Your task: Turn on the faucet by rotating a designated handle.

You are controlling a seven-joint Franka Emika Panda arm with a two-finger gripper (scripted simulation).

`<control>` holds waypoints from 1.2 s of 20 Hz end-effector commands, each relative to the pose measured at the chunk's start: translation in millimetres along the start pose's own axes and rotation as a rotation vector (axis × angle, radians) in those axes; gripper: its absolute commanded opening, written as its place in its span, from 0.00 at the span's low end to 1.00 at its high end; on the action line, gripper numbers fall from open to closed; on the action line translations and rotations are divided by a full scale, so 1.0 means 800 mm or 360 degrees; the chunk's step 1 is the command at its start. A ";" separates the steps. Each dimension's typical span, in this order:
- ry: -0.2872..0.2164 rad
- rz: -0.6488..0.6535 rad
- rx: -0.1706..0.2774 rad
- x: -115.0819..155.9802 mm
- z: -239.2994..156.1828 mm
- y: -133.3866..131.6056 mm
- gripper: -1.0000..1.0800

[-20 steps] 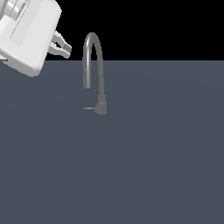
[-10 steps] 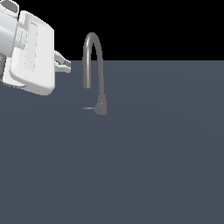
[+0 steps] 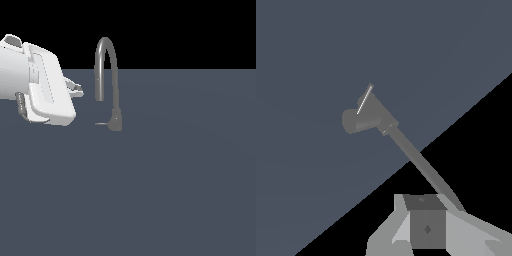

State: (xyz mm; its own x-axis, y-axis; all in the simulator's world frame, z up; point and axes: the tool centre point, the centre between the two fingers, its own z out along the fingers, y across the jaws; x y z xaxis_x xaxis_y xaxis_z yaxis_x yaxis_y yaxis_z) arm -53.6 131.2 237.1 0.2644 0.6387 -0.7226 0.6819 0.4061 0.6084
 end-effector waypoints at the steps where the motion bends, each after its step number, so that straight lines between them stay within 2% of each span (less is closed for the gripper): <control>1: -0.0004 -0.0066 -0.0067 0.011 0.006 -0.004 0.00; 24: -0.0059 -0.0676 -0.0660 0.094 0.071 -0.051 0.00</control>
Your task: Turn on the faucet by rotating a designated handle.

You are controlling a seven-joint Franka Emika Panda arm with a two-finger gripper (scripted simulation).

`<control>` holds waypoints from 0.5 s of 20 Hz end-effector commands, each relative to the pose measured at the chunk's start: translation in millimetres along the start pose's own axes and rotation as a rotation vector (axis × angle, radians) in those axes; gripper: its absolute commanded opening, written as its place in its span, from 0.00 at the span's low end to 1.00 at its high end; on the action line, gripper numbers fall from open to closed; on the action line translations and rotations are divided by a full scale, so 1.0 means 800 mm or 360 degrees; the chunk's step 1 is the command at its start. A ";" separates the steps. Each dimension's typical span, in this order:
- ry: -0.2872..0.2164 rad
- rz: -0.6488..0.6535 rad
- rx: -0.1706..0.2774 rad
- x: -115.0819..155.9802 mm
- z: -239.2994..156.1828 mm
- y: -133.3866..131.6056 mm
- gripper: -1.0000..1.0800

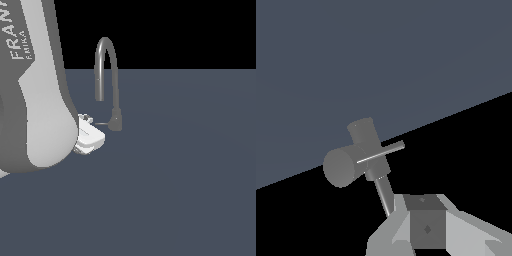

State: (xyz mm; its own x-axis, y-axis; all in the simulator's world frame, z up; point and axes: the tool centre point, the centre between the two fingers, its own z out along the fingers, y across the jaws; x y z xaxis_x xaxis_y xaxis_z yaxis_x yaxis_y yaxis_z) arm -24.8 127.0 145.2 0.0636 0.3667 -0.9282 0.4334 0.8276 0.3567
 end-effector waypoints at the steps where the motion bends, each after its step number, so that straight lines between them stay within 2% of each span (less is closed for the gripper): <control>1: -0.0007 -0.0068 -0.0066 0.010 0.006 -0.005 0.00; 10: -0.0033 -0.0310 -0.0289 0.043 0.031 -0.023 0.00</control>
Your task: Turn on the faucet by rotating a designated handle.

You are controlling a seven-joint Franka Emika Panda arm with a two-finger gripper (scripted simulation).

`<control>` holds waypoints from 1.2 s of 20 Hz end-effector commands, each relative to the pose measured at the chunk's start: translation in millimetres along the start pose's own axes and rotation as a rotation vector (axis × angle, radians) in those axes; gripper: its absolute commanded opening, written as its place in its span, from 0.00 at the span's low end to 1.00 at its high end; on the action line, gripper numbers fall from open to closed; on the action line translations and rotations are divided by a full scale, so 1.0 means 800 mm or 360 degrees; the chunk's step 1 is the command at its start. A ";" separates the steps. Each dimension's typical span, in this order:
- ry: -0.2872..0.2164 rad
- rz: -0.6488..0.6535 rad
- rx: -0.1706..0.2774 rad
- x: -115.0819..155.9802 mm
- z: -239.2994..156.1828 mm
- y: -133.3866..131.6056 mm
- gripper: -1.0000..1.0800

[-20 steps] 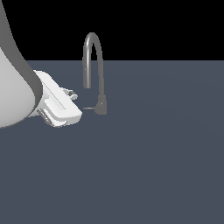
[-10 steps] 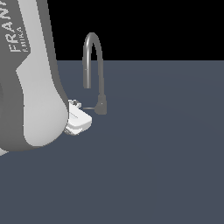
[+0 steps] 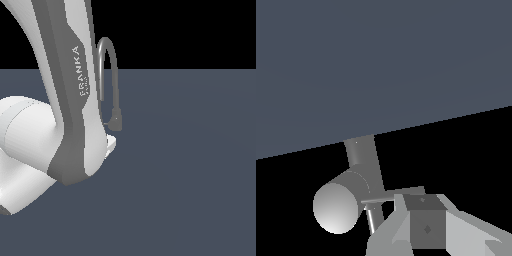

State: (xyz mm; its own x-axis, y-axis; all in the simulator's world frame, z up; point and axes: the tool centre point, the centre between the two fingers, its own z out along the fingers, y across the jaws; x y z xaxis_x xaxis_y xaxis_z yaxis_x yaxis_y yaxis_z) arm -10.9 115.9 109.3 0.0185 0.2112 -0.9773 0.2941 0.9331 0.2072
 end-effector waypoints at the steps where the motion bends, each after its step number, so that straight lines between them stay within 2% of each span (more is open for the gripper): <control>1: -0.0008 -0.0068 -0.0064 0.010 0.006 -0.005 0.00; 7: -0.0023 -0.0204 -0.0186 0.027 0.021 -0.015 0.00; 13: -0.0034 -0.0296 -0.0267 0.038 0.032 -0.022 0.00; 18: -0.0039 -0.0334 -0.0300 0.042 0.037 -0.025 0.00; 24: -0.0040 -0.0338 -0.0304 0.043 0.038 -0.026 0.00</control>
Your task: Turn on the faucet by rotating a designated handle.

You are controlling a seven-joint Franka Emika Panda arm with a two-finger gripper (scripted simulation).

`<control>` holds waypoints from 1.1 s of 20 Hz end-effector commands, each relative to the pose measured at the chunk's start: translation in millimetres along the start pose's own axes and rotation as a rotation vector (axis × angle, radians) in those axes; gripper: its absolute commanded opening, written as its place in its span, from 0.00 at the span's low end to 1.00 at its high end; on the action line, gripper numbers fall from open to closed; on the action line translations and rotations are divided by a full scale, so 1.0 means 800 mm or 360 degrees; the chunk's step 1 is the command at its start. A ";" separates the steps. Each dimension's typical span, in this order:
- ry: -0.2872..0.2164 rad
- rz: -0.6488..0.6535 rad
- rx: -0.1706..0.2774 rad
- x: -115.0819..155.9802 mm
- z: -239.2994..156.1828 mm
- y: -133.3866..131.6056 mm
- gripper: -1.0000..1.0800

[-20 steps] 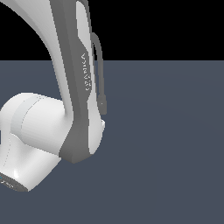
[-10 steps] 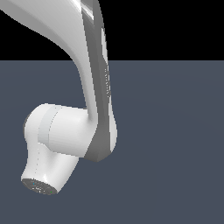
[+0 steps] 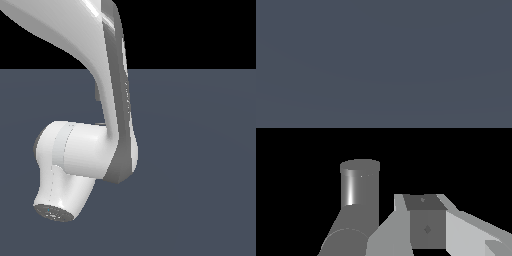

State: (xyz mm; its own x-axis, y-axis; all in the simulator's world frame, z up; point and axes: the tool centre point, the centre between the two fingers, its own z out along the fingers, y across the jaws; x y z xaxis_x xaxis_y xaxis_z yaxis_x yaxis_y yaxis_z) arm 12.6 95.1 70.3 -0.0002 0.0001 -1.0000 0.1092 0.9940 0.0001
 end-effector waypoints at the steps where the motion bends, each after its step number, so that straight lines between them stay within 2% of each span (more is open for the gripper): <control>1: 0.0000 0.0000 -0.0001 0.000 0.000 0.000 0.00; 3: 0.0000 0.0000 -0.0001 0.000 0.000 0.000 0.00; 13: 0.0000 0.0000 -0.0001 -0.050 0.000 0.017 0.00; 15: 0.0016 -0.0005 0.0008 -0.038 0.000 0.010 0.00; 22: 0.0008 -0.0003 0.0003 -0.072 0.000 0.001 0.00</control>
State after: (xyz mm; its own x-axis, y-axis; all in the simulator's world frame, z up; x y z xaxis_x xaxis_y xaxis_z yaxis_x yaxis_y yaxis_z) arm 12.7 99.9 111.8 -0.0240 -0.0006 -0.9997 0.1059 0.9944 -0.0031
